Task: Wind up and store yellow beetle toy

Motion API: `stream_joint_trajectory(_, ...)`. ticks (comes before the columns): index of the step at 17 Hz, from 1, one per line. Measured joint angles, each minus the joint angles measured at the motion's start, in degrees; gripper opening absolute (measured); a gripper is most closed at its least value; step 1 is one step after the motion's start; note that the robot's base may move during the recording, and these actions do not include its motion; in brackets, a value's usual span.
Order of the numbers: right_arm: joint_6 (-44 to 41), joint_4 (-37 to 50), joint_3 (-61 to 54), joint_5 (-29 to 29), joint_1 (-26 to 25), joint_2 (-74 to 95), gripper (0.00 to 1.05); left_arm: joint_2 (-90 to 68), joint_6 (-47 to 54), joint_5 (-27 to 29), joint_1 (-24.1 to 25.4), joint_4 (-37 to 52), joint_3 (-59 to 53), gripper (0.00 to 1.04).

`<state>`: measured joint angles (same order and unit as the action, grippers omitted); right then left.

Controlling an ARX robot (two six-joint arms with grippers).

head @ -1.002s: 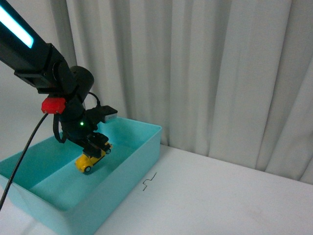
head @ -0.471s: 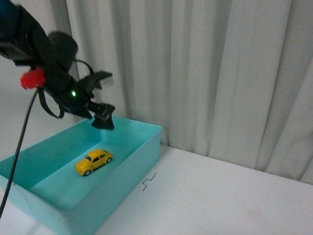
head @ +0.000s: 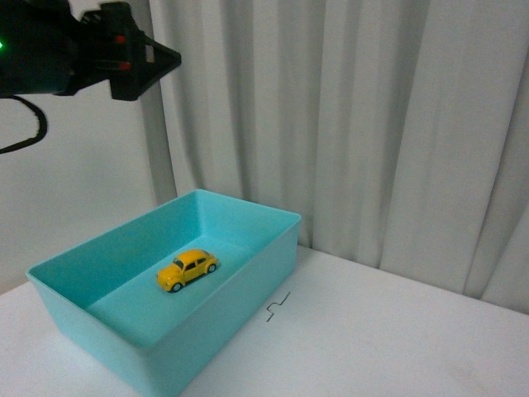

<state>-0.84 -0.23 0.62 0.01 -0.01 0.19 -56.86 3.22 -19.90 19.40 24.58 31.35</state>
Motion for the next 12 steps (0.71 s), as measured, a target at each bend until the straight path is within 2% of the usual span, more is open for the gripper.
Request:
stream_joint_trajectory(3,0.0,0.0,0.0,0.0,0.0,0.0,0.98,10.8,-2.1,5.9,-5.3,1.8,-11.9,0.10)
stream_joint_trajectory(4,0.0,0.0,0.0,0.1,0.0,0.0,0.98,12.0,-2.9,7.3,-6.6,1.8,-14.6,0.02)
stream_joint_trajectory(10,0.0,0.0,0.0,0.0,0.0,0.0,0.98,23.5,-2.9,13.8,-13.3,0.6,-24.0,0.02)
stream_joint_trajectory(12,0.0,0.0,0.0,0.0,0.0,0.0,0.98,27.3,-2.9,19.2,-18.9,-0.9,-25.4,0.02)
